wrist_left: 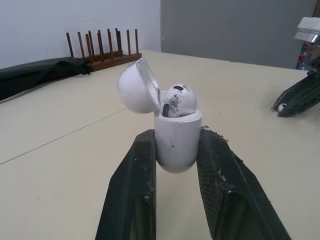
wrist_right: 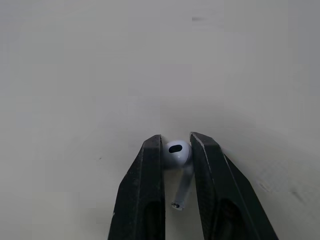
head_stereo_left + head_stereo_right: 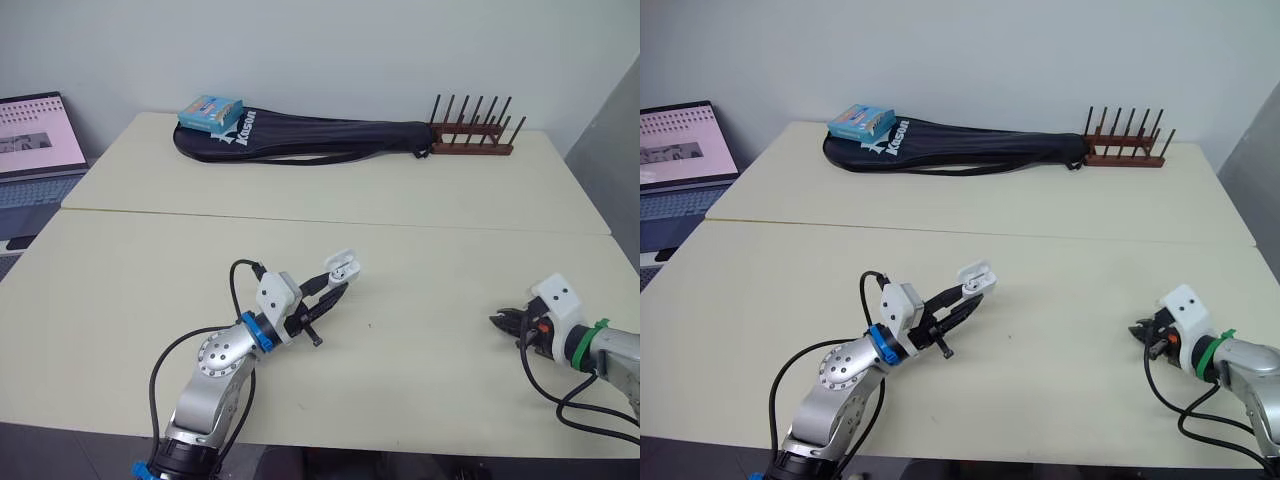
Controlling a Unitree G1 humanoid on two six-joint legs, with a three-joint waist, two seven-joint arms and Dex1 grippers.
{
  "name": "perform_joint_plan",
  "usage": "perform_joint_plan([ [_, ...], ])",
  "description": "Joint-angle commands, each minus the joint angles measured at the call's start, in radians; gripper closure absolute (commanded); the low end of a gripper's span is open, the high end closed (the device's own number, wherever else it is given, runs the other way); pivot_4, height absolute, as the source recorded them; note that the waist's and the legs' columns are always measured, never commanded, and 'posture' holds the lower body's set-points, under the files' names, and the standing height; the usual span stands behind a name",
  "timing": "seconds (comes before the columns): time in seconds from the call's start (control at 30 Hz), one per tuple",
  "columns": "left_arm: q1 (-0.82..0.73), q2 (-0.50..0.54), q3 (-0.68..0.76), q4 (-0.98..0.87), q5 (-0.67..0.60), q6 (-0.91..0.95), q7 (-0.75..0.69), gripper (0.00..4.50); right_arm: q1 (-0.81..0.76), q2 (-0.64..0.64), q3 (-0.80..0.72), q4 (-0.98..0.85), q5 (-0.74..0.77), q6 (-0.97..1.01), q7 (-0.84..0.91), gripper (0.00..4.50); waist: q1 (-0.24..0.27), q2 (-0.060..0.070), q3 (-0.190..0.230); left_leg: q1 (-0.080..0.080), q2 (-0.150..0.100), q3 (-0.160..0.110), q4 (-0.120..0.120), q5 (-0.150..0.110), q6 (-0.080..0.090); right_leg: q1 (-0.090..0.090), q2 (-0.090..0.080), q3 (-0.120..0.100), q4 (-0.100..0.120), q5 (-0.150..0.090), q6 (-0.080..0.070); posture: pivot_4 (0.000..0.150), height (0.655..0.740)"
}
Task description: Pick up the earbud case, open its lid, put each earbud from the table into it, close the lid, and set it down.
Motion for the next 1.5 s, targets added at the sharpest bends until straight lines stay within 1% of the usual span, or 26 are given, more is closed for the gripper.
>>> perform_joint_plan([
  [0.03,0.023,0.007,0.013,-0.065,-0.007,0.000,0.013,3.73,0.027,-0.156,0.049,-0.046,-0.044,-0.214,0.236,4.08,0.000,0.002,0.000,0.000,0.000,0.000,0.000,0.000,0.000,0.000,0.000,0.000,0.000,0.000,0.000,0.150,0.7274],
  [0.13,0.042,0.012,0.015,-0.086,-0.006,0.007,0.024,3.73,0.025,-0.271,0.099,0.007,-0.099,-0.430,0.400,4.08,0.000,0.002,0.001,0.001,0.000,0.001,0.000,0.000,0.000,0.000,0.000,-0.001,-0.001,0.000,0.000,0.150,0.7274],
  [0.23,0.062,0.017,0.016,-0.105,-0.002,0.013,0.034,3.73,-0.005,-0.338,0.151,0.130,-0.175,-0.667,0.507,4.08,-0.004,0.002,0.001,0.002,0.000,0.001,0.000,0.000,0.000,0.002,0.000,-0.001,-0.001,0.000,0.000,0.150,0.7274],
  [0.37,0.086,0.025,0.017,-0.132,-0.004,0.024,0.042,3.73,-0.078,-0.350,0.221,0.279,-0.248,-0.887,0.577,4.08,-0.009,0.002,0.001,0.003,0.000,0.002,0.000,0.000,0.000,0.002,-0.001,-0.001,-0.001,0.000,0.000,0.150,0.7274],
  [0.53,0.107,0.033,0.022,-0.159,-0.005,0.040,0.046,3.73,-0.169,-0.313,0.287,0.384,-0.303,-1.001,0.587,4.08,-0.010,0.002,0.001,0.005,0.001,0.002,0.000,0.000,0.000,0.003,-0.001,0.001,0.000,0.000,0.000,0.150,0.7274],
  [0.7,0.113,0.039,0.024,-0.171,-0.006,0.049,0.050,3.73,-0.184,-0.290,0.307,0.409,-0.289,-1.031,0.597,4.08,-0.011,0.001,0.001,0.016,0.001,0.002,-0.001,0.000,0.000,0.015,-0.001,0.003,-0.004,0.000,0.000,0.150,0.7274],
  [0.83,0.109,0.042,0.022,-0.174,-0.008,0.058,0.052,3.73,-0.192,-0.268,0.322,0.425,-0.297,-1.050,0.599,4.08,-0.012,0.001,0.001,0.016,0.001,0.002,-0.001,0.000,0.000,0.016,-0.001,0.003,-0.005,0.000,-0.001,0.150,0.7274],
  [0.9,0.107,0.043,0.021,-0.175,-0.009,0.062,0.052,3.73,-0.197,-0.260,0.331,0.433,-0.306,-1.067,0.596,3.37,-0.012,0.001,0.001,0.016,0.001,0.001,-0.001,0.000,0.000,0.017,-0.001,0.002,-0.006,0.000,-0.001,0.150,0.7274],
  [0.97,0.106,0.044,0.020,-0.177,-0.009,0.064,0.053,3.73,-0.202,-0.257,0.337,0.442,-0.312,-1.081,0.594,2.80,-0.012,0.000,0.001,0.016,0.002,0.001,-0.001,0.000,0.000,0.017,0.000,0.002,-0.006,0.000,-0.001,0.150,0.7274],
  [1.07,0.111,0.045,0.020,-0.183,-0.010,0.067,0.053,3.73,-0.217,-0.249,0.334,0.453,-0.315,-1.109,0.580,1.75,-0.012,0.000,0.001,0.016,0.002,0.001,-0.001,0.000,0.000,0.017,0.000,0.001,-0.006,0.000,-0.001,0.150,0.7274],
  [1.23,0.119,0.046,0.018,-0.189,-0.012,0.073,0.050,3.73,-0.191,-0.297,0.276,0.341,-0.233,-1.034,0.592,1.71,-0.011,0.001,0.001,0.016,0.002,0.000,-0.001,0.000,0.000,0.017,-0.001,0.001,-0.006,0.000,-0.001,0.150,0.7274],
  [1.33,0.118,0.046,0.019,-0.184,-0.012,0.073,0.047,3.73,-0.123,-0.373,0.219,0.223,-0.191,-0.916,0.601,1.71,-0.011,0.006,0.003,0.015,0.002,-0.003,-0.001,0.000,0.000,0.017,-0.002,0.001,-0.006,0.000,-0.001,0.150,0.7274],
  [1.4,0.118,0.046,0.017,-0.182,-0.010,0.072,0.046,3.73,-0.073,-0.427,0.180,0.134,-0.215,-0.805,0.579,1.71,-0.010,0.008,0.003,0.015,0.001,-0.003,-0.001,0.000,0.000,0.017,-0.003,0.002,-0.006,0.000,-0.001,0.150,0.7274],
  [1.43,0.117,0.044,0.014,-0.178,-0.009,0.071,0.046,3.73,-0.054,-0.448,0.163,0.074,-0.252,-0.713,0.550,1.71,-0.010,0.008,0.003,0.015,0.001,-0.003,-0.001,0.000,0.000,0.017,-0.003,0.002,-0.006,0.000,-0.001,0.150,0.7274],
  [1.5,0.116,0.040,0.009,-0.175,-0.005,0.070,0.048,3.73,-0.033,-0.469,0.146,-0.007,-0.317,-0.591,0.497,1.71,-0.011,0.008,0.003,0.015,0.001,-0.003,-0.001,0.000,0.000,0.017,-0.003,0.002,-0.006,0.000,-0.001,0.150,0.7274],
])
